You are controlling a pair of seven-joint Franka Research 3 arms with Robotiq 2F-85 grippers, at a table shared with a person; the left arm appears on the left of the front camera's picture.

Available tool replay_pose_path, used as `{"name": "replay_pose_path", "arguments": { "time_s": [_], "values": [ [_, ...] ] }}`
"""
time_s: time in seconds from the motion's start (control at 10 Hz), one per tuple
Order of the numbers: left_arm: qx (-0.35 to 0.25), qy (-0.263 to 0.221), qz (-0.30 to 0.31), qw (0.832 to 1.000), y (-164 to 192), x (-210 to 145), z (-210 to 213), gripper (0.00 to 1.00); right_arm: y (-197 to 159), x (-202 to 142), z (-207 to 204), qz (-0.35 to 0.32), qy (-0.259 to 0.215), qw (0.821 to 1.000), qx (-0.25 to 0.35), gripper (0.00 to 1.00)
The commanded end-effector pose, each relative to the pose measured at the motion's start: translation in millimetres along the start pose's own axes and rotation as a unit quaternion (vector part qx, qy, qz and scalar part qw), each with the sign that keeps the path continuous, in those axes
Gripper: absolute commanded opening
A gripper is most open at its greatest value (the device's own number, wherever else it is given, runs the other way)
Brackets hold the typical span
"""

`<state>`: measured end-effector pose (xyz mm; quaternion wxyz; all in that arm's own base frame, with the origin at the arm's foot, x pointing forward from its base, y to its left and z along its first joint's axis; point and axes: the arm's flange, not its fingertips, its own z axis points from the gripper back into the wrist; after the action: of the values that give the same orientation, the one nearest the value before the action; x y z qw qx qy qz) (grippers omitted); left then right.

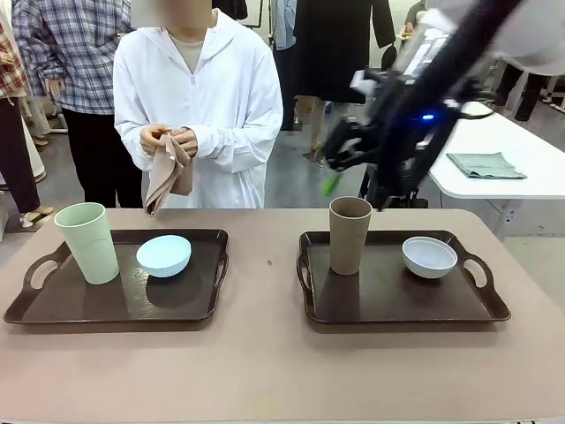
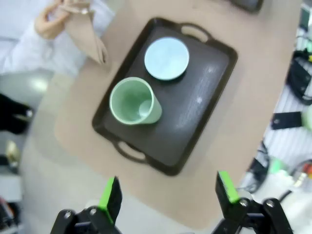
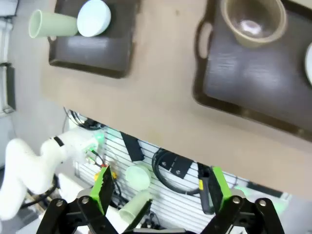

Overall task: Set up a tray with a mat and arrange the tableware.
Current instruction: Pick up the Picnic Bowl and Reusable plastic cup from the Handle tray in front of the human's position and hold them in the air.

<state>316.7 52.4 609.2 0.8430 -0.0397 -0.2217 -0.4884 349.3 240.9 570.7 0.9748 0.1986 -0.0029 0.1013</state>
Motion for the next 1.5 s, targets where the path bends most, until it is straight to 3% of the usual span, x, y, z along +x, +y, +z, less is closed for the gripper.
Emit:
{"name": "replay_pose_path", "arguments": {
  "time_s": [0.0, 0.2, 0.4, 0.5, 0.6, 1.1, 1.3, 1.4],
  "values": [
    [-0.049, -0.052, -0.058, 0.996, 33.1, -4.6, -0.5, 1.0, 20.0, 49.4, -18.4, -0.012, 0.015, 1.0, -0.011, 1.0],
    [-0.133, -0.066, -0.086, 0.985, 53.4, 4.7, -4.5, 1.0, 45.3, 71.7, -57.0, -0.031, 0.019, 0.999, -0.03, 1.0],
    [-0.169, -0.053, -0.14, 0.974, 71.6, 7.2, -3.2, 1.0, 61.2, 84.3, -73.9, -0.013, 0.026, 0.999, -0.029, 1.0],
    [-0.171, -0.062, -0.144, 0.973, 73.1, 7.3, -4.6, 1.0, 49.8, 75.1, -63.9, 0.016, 0.036, 0.999, -0.015, 1.0],
    [-0.144, -0.072, -0.115, 0.98, 51.1, 6.9, -13.6, 1.0, 49.2, 78.5, -77.3, -0.014, 0.029, 0.999, -0.021, 1.0],
    [-0.152, -0.058, -0.11, 0.98, 56.2, 8.4, -10.0, 1.0, 49.2, 78.5, -77.3, -0.014, 0.029, 0.999, -0.021, 1.0],
    [-0.21, -0.183, -0.207, 0.938, 106.2, -21.7, -48.1, 1.0, 58.5, 92.6, -89.4, -0.015, 0.04, 0.999, -0.03, 1.0],
    [-0.244, -0.204, -0.219, 0.922, 121.3, -31.0, -66.2, 1.0, 73.2, 103.8, -104.0, -0.014, 0.049, 0.998, -0.039, 1.0]
  ]
}}
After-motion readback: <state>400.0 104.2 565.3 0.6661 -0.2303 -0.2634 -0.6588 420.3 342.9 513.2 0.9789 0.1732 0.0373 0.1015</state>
